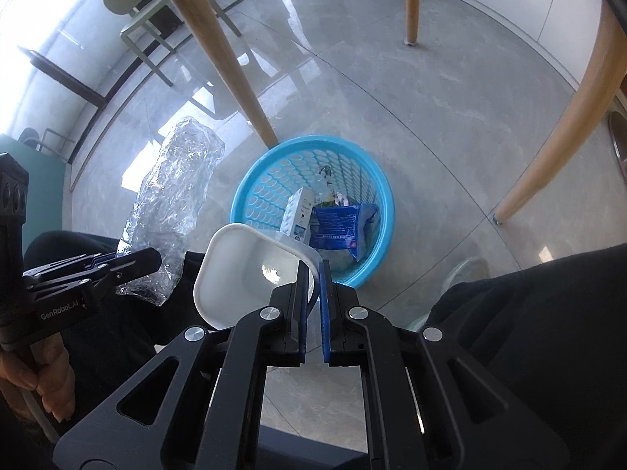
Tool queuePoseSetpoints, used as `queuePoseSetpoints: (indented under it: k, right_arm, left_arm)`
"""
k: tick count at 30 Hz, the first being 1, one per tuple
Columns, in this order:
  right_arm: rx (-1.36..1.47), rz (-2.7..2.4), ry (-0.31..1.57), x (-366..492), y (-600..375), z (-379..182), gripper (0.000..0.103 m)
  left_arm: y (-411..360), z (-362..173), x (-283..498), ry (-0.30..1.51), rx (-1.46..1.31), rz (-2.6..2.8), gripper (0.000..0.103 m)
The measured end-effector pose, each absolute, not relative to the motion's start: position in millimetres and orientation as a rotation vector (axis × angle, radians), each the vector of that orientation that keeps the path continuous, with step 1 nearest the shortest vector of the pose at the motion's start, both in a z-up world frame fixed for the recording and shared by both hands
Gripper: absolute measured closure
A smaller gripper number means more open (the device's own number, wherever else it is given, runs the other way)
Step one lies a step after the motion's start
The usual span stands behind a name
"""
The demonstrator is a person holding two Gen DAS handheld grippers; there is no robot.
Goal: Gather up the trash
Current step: 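Carry the wrapper and white cup down over the blue basket, then open the left tool over the basket while the right tool opens too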
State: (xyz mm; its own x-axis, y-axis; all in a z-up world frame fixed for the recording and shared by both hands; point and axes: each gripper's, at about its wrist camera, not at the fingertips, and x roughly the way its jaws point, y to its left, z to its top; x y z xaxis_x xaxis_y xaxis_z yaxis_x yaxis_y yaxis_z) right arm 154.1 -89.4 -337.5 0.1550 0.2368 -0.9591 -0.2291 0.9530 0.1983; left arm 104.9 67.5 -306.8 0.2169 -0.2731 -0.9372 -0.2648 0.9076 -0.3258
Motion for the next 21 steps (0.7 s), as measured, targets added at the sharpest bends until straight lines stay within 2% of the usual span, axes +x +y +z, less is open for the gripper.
queuePoseSetpoints:
  k: [21]
  right_arm:
    - [0.068,0.244,1.508,219.8,-83.8,-429.6,0.098]
  left_arm:
    - [76.4,-384.4,165.0,1.527,-0.458,0.083,0.082]
